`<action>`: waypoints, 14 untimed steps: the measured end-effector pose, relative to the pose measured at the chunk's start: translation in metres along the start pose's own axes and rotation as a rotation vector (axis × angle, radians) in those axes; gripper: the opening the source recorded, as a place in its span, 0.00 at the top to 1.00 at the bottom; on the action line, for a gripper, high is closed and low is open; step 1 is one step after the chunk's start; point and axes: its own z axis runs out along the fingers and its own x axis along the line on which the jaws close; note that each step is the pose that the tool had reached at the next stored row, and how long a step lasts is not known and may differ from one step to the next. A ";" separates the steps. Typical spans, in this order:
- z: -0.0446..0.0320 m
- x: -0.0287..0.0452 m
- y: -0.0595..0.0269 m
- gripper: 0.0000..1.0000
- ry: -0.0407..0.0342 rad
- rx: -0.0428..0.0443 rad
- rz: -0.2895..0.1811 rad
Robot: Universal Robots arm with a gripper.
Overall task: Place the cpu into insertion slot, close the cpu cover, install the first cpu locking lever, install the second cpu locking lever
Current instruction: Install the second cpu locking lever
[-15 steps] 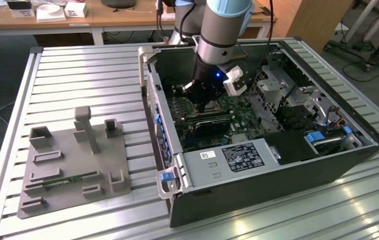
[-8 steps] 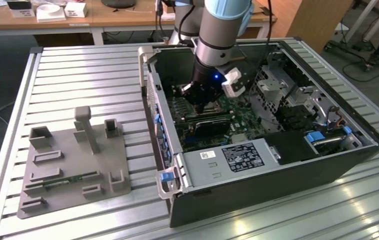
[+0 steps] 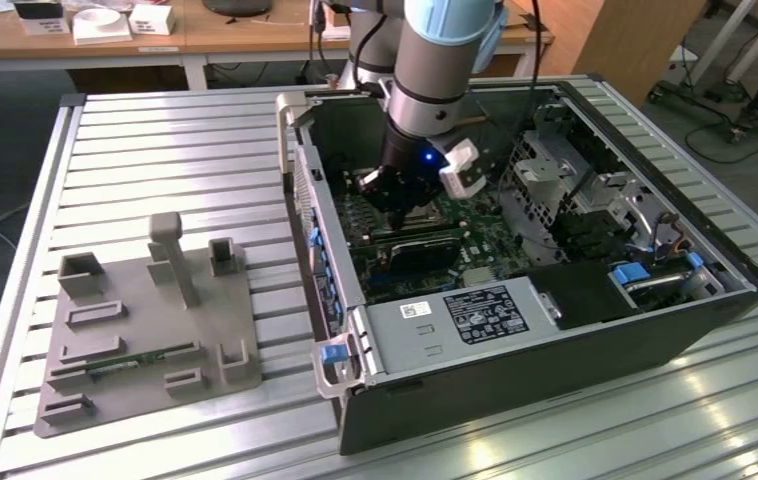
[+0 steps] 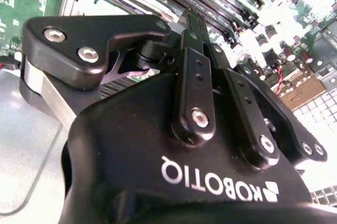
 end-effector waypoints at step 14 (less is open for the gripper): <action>0.0090 0.0001 -0.0006 0.90 -0.0013 -0.0363 -0.001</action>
